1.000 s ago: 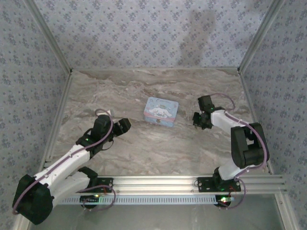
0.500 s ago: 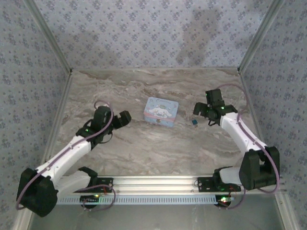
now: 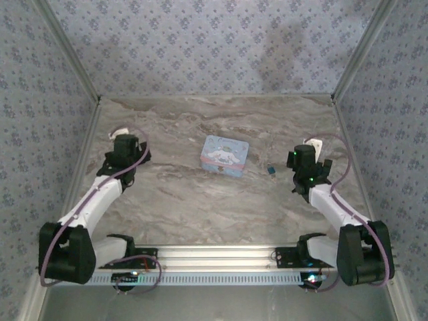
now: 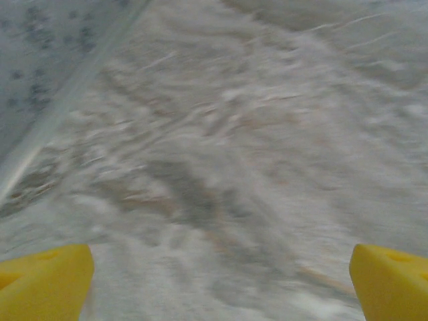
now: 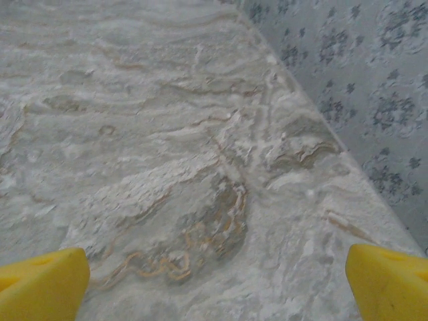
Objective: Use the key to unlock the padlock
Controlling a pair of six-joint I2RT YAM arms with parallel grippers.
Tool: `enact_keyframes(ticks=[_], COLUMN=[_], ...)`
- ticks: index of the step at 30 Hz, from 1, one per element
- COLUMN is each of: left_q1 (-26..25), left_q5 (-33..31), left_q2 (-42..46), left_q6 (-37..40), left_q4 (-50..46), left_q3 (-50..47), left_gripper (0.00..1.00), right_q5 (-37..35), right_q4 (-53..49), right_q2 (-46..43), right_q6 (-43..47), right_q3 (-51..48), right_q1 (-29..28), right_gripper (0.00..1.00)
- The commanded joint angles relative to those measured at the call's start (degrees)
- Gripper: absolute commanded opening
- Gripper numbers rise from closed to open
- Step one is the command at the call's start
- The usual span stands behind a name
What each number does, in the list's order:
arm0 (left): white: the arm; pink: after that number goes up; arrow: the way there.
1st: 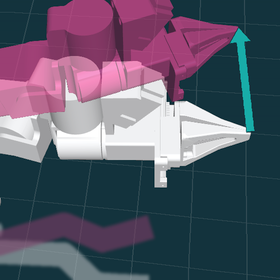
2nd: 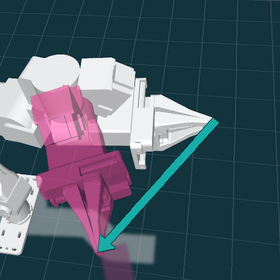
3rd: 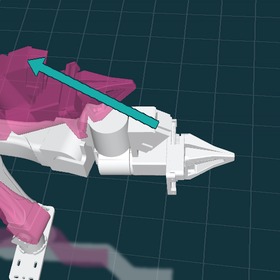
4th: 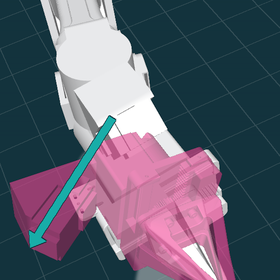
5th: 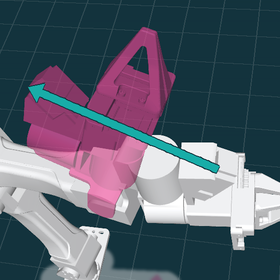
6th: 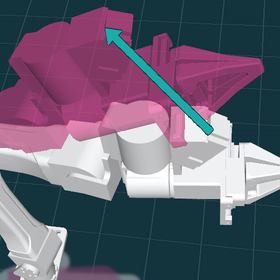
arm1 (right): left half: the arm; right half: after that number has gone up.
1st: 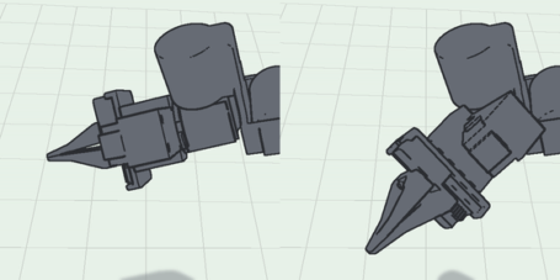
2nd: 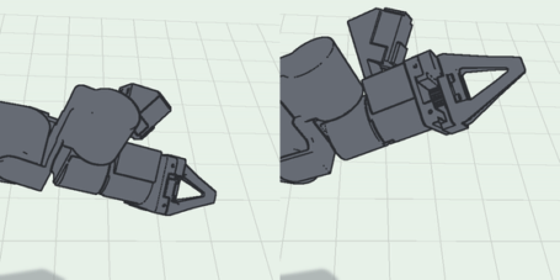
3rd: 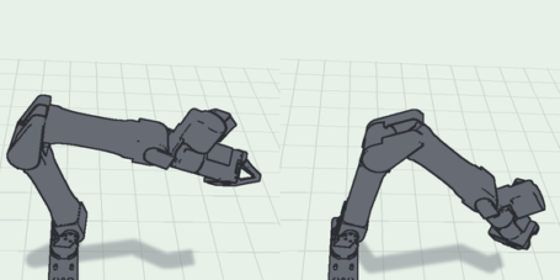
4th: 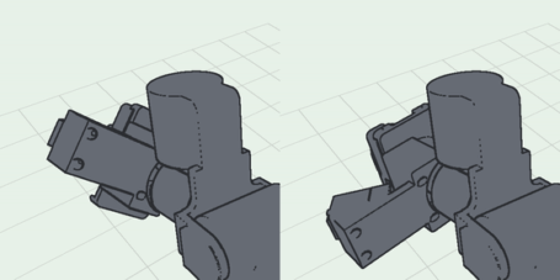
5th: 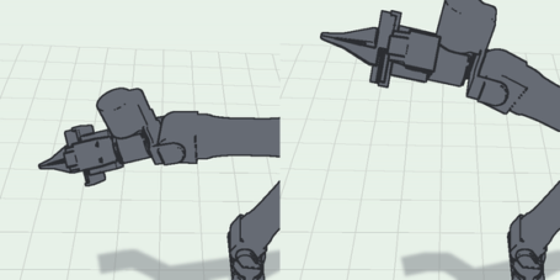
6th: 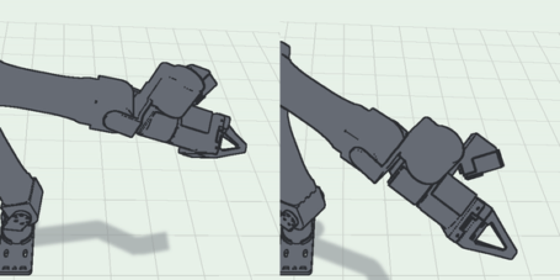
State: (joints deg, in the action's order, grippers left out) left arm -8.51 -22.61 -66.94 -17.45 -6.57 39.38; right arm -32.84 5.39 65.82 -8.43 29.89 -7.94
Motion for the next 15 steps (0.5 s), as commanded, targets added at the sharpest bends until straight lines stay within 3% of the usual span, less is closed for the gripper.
enact_keyframes(ticks=[1,7,12,15], left_q1=[1.29,3.1,3.25,3.75], left_q5=[-1.06,-1.29,0.29,2.68], left_q2=[-1.5,-9.49,-15.33,-16.08], left_q6=[8.41,8.49,12.82,16.76], left_q4=[12.17,29.46,34.22,45.06], left_q3=[-3.81,-9.03,-8.83,-12.42], left_gripper=[0.98,0.98,0.98,0.98], right_q5=[-2.82,0.51,4.54,6.64], right_q4=[12.37,26.23,31.21,36.37], right_q2=[1.04,6.05,10.9,14.03], right_q6=[3.36,6.23,7.45,8.46], right_q3=[-1.4,-5.51,-5.73,-7.41], right_q1=[0.88,0.92,1.65,1.88], right_gripper=[1.0,1.0,1.0,1.0])
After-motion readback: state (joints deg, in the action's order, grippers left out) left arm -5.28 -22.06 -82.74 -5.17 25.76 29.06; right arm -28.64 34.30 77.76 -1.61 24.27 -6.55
